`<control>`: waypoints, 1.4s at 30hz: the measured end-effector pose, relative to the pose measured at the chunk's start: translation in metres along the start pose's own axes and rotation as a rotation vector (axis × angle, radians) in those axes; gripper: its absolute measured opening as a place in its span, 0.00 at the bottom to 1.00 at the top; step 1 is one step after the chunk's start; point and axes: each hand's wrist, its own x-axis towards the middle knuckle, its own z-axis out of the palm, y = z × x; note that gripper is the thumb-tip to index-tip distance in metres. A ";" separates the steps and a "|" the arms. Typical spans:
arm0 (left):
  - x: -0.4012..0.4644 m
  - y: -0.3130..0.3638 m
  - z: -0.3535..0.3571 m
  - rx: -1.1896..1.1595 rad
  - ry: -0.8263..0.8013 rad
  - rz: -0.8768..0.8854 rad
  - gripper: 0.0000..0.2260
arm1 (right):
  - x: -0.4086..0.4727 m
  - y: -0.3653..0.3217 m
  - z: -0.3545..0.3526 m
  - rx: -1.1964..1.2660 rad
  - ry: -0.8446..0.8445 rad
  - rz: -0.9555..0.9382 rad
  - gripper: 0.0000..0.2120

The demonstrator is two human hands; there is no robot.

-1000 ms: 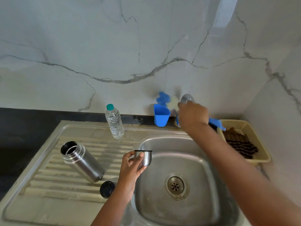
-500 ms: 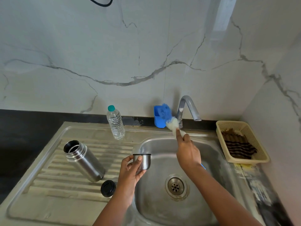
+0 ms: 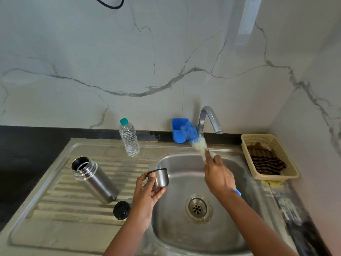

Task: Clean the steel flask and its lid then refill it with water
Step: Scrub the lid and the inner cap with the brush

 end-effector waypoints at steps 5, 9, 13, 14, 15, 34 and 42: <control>-0.001 -0.006 0.003 0.021 0.015 0.016 0.20 | -0.012 0.004 -0.010 0.161 0.064 0.012 0.25; 0.003 -0.008 0.005 0.032 0.069 0.041 0.19 | -0.049 0.009 -0.009 0.407 0.132 0.168 0.18; 0.011 -0.005 0.007 -0.023 0.096 0.046 0.20 | -0.094 0.015 0.005 0.624 0.038 0.213 0.11; 0.013 -0.005 0.008 -0.033 0.100 0.050 0.19 | -0.105 0.015 0.008 0.671 0.026 0.186 0.08; 0.014 -0.004 0.009 -0.037 0.105 0.056 0.17 | -0.116 0.014 0.010 0.708 0.021 0.156 0.08; 0.009 -0.003 0.027 -0.045 0.069 -0.011 0.06 | -0.154 0.019 0.020 0.641 0.131 0.094 0.11; 0.005 0.001 0.032 -0.104 0.101 -0.029 0.07 | -0.162 0.014 0.020 0.615 0.170 0.113 0.09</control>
